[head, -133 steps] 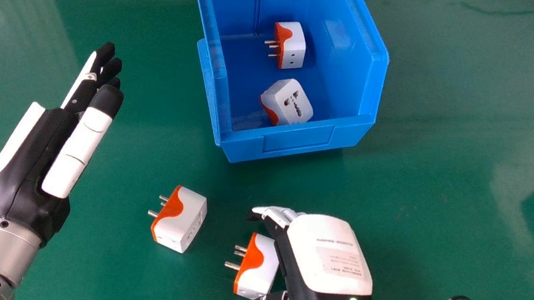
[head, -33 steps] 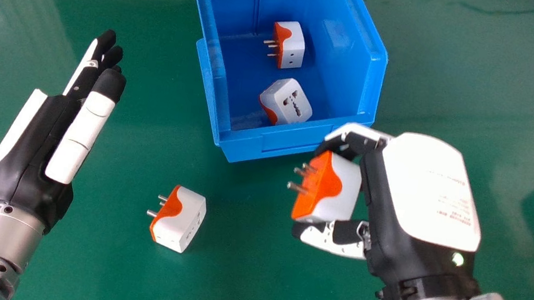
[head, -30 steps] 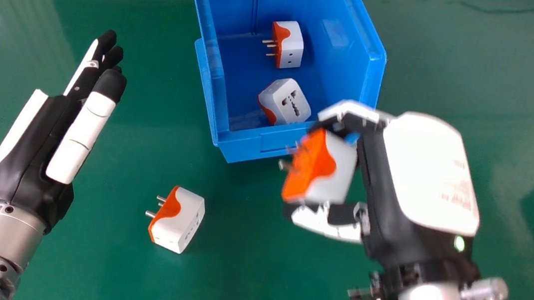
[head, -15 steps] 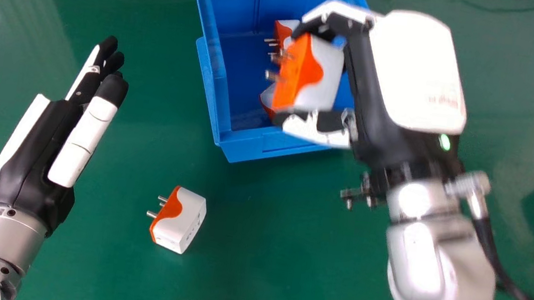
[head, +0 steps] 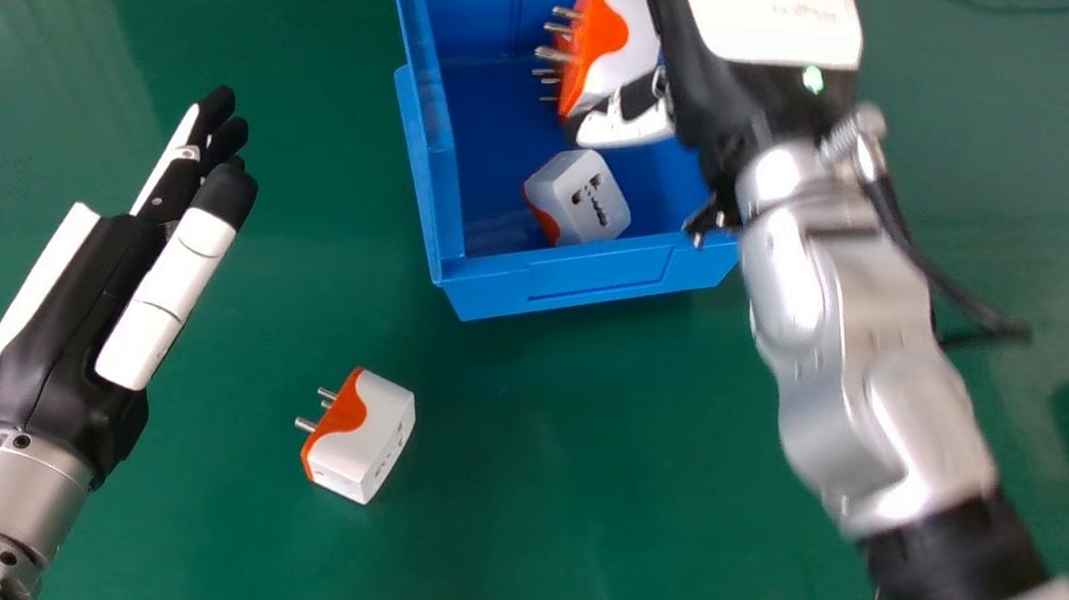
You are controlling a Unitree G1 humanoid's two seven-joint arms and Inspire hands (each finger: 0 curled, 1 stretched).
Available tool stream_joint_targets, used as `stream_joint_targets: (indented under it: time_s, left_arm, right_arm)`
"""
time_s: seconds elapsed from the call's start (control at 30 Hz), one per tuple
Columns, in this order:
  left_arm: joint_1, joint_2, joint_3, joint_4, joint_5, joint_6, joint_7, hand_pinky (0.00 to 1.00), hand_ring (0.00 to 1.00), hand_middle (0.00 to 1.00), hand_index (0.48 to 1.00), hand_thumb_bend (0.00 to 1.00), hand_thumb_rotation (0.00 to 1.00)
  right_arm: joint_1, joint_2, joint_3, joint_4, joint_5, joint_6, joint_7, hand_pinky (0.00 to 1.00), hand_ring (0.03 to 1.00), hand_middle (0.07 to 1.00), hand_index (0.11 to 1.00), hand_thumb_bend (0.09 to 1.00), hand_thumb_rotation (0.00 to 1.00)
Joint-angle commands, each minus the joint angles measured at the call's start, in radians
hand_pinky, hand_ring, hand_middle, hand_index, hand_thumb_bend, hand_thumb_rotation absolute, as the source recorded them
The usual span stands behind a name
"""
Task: Pick all objects and put in blue box
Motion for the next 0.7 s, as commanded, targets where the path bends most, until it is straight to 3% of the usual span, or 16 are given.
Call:
stream_joint_targets:
  time_s: [0.0, 0.37, 0.5, 0.67]
  left_arm:
    - [0.009, -0.001, 0.003, -0.038, -0.004, -0.014, 0.003, 0.98, 1.0, 1.0, 1.0, 0.83, 0.95]
    - [0.034, -0.008, -0.001, -0.079, -0.009, 0.0, 0.008, 0.98, 1.0, 1.0, 1.0, 0.83, 0.94]
    - [0.039, -0.009, -0.002, -0.091, -0.01, 0.009, 0.01, 0.98, 1.0, 1.0, 1.0, 0.84, 0.94]
    - [0.037, -0.01, -0.004, -0.089, -0.009, 0.006, 0.01, 0.98, 1.0, 1.0, 1.0, 0.84, 0.94]
  right_arm:
    - [-0.123, -0.001, 0.023, 0.097, 0.003, -0.019, -0.037, 0.32, 0.439, 0.541, 0.521, 0.492, 0.0]
    - [-0.35, 0.026, 0.113, 0.501, 0.056, -0.06, -0.081, 0.33, 0.442, 0.535, 0.472, 0.496, 0.0]
    - [-0.361, 0.038, 0.134, 0.535, 0.071, -0.058, -0.091, 0.34, 0.444, 0.53, 0.466, 0.498, 0.0]
    - [-0.345, 0.049, 0.157, 0.531, 0.089, -0.075, -0.117, 0.34, 0.446, 0.528, 0.463, 0.499, 0.0]
